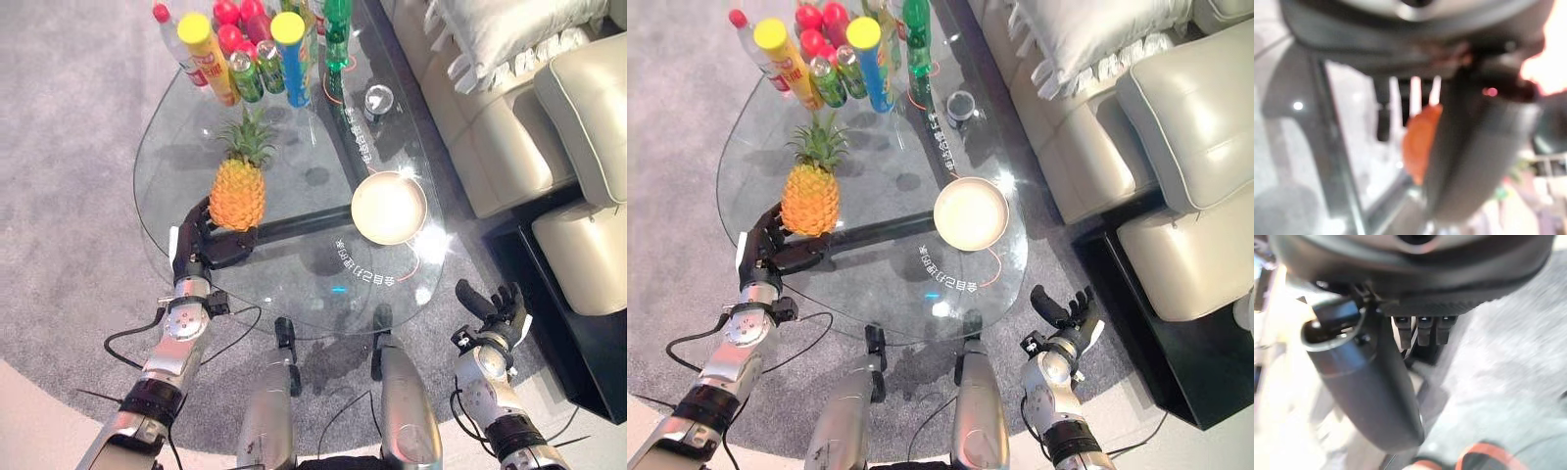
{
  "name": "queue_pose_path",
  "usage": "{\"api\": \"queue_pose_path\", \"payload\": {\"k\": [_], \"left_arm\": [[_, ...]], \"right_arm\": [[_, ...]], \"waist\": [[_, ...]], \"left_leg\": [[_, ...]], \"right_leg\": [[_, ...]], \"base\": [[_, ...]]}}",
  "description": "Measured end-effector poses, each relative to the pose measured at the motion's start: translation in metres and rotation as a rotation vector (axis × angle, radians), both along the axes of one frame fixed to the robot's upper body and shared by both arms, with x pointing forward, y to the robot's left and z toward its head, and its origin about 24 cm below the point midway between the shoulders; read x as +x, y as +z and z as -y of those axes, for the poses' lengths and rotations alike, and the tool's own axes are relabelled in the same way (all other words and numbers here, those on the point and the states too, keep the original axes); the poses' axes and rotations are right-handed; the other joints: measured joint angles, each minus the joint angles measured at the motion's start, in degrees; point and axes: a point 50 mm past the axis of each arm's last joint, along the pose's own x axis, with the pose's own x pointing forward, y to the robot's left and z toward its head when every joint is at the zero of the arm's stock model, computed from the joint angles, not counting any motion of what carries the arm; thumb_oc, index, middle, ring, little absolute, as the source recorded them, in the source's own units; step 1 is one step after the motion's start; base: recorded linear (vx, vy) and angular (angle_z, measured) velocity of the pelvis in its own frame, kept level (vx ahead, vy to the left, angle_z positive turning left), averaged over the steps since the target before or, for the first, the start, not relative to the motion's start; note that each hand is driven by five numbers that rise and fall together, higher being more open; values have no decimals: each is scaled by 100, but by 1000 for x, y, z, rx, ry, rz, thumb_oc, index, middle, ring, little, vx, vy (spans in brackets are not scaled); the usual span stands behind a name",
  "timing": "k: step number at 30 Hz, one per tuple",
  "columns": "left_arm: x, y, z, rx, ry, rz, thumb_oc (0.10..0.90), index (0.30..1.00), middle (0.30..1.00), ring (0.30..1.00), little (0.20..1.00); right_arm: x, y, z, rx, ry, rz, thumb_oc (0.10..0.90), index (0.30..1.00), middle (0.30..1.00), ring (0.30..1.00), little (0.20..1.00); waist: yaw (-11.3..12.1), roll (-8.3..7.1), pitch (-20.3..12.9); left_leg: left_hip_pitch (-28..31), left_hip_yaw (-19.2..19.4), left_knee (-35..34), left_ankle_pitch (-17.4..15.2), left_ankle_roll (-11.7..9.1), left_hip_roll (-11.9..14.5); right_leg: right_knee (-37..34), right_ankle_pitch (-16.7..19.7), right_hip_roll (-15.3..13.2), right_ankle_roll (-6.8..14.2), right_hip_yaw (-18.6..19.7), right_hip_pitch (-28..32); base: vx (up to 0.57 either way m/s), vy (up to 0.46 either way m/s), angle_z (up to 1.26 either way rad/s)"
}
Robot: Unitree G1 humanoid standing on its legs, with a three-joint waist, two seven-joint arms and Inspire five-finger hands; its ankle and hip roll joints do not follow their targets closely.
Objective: Pick up the fruit to the plate
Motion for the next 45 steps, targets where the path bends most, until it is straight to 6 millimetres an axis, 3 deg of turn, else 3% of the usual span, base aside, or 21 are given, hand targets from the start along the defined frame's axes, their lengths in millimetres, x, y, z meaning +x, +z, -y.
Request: {"api": "queue_pose_path", "payload": {"k": [3,7,17,24,37,45], "left_arm": [[-1,0,2,14,-10,5,100,300,300,300,200],[-10,-4,2,44,-34,-3,100,300,300,300,200],[-14,7,17,91,-163,46,100,300,300,300,200],[-7,27,35,111,-274,122,100,300,300,300,200],[-10,50,56,229,-479,185,100,300,300,300,200],[-10,54,49,287,-492,178,100,300,300,300,200]], "right_arm": [[3,13,-5,-27,25,61,800,900,900,900,900],[9,46,-18,-56,115,218,800,900,900,900,900],[16,69,-42,-51,384,374,800,900,900,900,900],[33,96,-80,61,664,523,800,900,900,900,900],[39,98,-106,434,969,601,800,900,900,900,900],[37,98,-109,558,1048,667,800,900,900,900,900]], "waist": [[17,0,0],[39,0,0],[122,4,2],[165,88,20],[367,89,21],[438,88,20]], "left_leg": [[52,-14,-6,-6,-1,-6],[205,-10,-55,-9,-2,-6],[263,6,-79,-32,-25,-5],[78,-1,-70,-7,-4,-2],[67,-122,-60,-4,-12,-6],[-77,-209,42,-5,-29,-11]], "right_leg": [[-21,1,-2,1,-11,73],[-52,-6,1,8,-19,215],[-43,-35,-4,42,-10,251],[16,-61,-5,32,-18,54],[211,-236,-36,38,-150,40],[393,-332,-61,17,-210,-87]], "base": [[4,-4,1],[0,0,0],[0,0,0],[-13,-10,1],[-5,-14,5],[-13,-11,6]]}}
